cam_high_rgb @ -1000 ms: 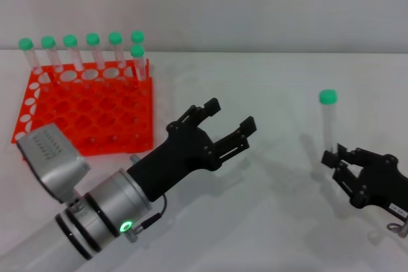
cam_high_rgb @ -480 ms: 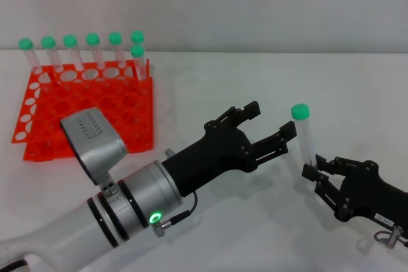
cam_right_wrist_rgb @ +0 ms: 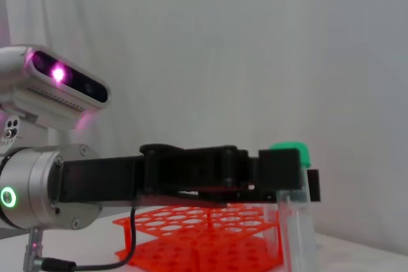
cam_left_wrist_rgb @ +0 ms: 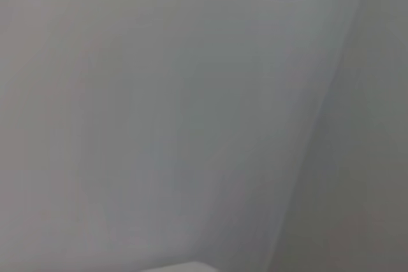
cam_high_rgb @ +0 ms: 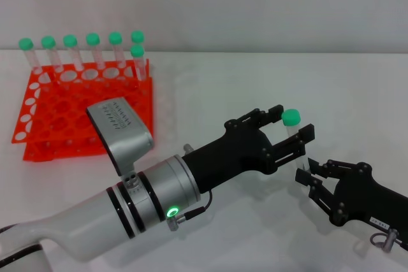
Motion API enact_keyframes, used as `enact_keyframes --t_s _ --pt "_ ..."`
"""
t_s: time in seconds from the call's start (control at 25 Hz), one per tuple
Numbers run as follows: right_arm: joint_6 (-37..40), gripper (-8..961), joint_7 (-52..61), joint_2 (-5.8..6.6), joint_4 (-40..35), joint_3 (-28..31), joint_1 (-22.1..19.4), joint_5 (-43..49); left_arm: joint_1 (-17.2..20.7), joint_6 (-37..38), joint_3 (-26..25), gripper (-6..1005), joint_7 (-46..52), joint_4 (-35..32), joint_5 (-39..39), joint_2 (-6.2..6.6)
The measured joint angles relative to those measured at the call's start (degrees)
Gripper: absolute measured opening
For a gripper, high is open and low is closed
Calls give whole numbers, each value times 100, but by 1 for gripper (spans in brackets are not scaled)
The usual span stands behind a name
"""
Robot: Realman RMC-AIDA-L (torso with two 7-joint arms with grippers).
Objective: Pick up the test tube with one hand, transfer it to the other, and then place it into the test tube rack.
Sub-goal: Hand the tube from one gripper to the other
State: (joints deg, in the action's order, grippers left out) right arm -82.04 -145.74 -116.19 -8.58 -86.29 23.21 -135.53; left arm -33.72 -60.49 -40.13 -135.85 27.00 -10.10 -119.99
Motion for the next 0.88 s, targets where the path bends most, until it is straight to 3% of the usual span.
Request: enact_keyframes --t_s 0.12,0.8,0.88 --pt "-4 189 0 0 -32 -1 -15 0 -51 67 0 824 -4 8 9 0" --pt "17 188 -1 10 -43 20 -9 -17 -22 59 -46 269 -468 64 26 -12" --pt "21 188 -42 14 -44 36 -12 -31 -20 49 -45 266 -493 83 35 -8"
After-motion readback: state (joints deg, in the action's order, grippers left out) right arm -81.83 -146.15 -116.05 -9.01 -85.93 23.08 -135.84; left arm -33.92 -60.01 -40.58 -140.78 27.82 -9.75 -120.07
